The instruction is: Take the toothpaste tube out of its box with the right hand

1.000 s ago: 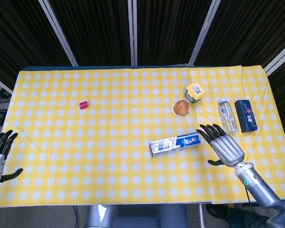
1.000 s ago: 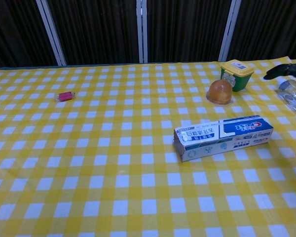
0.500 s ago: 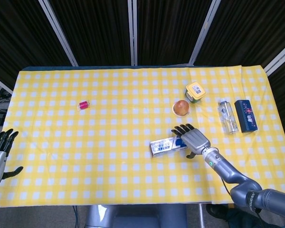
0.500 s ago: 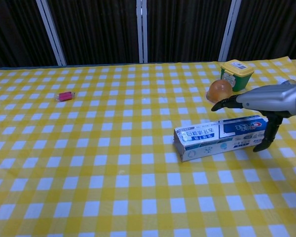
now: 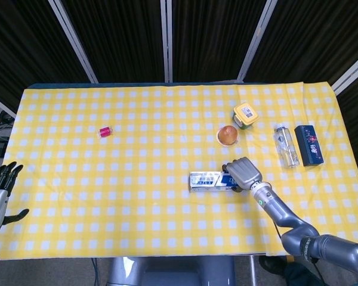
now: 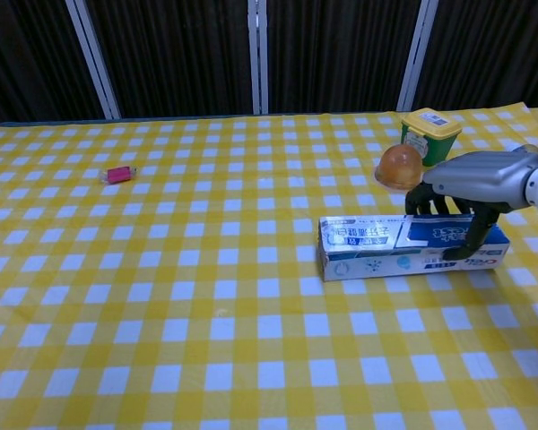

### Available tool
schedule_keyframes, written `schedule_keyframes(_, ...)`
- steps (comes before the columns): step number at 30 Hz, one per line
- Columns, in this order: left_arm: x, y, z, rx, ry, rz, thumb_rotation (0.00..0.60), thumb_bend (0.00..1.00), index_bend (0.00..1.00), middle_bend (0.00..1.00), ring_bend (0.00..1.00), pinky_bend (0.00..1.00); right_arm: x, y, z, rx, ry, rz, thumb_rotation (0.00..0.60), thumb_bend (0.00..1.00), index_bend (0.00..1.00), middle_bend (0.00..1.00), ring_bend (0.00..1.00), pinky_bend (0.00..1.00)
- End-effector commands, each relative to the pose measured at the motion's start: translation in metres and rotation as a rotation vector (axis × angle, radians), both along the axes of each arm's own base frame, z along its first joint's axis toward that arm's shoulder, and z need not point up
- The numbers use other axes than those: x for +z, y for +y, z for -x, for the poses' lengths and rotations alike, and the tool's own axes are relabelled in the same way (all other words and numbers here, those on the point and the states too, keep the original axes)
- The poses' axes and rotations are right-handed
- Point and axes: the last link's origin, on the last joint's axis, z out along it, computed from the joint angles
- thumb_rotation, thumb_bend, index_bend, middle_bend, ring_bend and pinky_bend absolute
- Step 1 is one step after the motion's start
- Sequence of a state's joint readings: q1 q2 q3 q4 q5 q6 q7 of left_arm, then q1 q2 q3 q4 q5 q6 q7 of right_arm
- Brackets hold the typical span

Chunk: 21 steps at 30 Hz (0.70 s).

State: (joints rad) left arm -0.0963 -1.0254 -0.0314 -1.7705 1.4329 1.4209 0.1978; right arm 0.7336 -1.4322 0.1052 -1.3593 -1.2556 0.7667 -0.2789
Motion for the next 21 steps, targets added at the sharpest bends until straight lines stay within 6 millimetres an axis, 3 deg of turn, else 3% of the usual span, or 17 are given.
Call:
schedule_keyframes(1,0.0,0.0,0.0,0.0,0.0,0.002,0.6,0.0,0.0,0.0,0.0,0.0,0.005,0.003,-0.003,0.019,-0.037,0.022,0.6,0.23,0.49,0.51,0.46,0.53)
schedule_keyframes(7,0.001,-0.001,-0.002,-0.006,-0.009,0.0,0.6,0.0,0.0,0.0,0.0,0.0,0.026,0.008,-0.015,0.082,-0.084,0.053,0.6,0.23,0.49,0.51,0.46,0.53)
schedule_keyframes(12,0.003,-0.003,-0.004,-0.016,-0.02,-0.003,0.6,0.0,0.0,0.0,0.0,0.0,0.055,0.011,-0.038,0.201,-0.08,0.124,0.6,0.23,0.49,0.51,0.46,0.53)
schedule_keyframes(21,0.01,-0.008,-0.008,-0.039,-0.048,-0.011,0.6,0.0,0.0,0.0,0.0,0.0,0.107,0.015,-0.089,0.637,0.277,0.433,0.6,0.23,0.48,0.49,0.46,0.53)
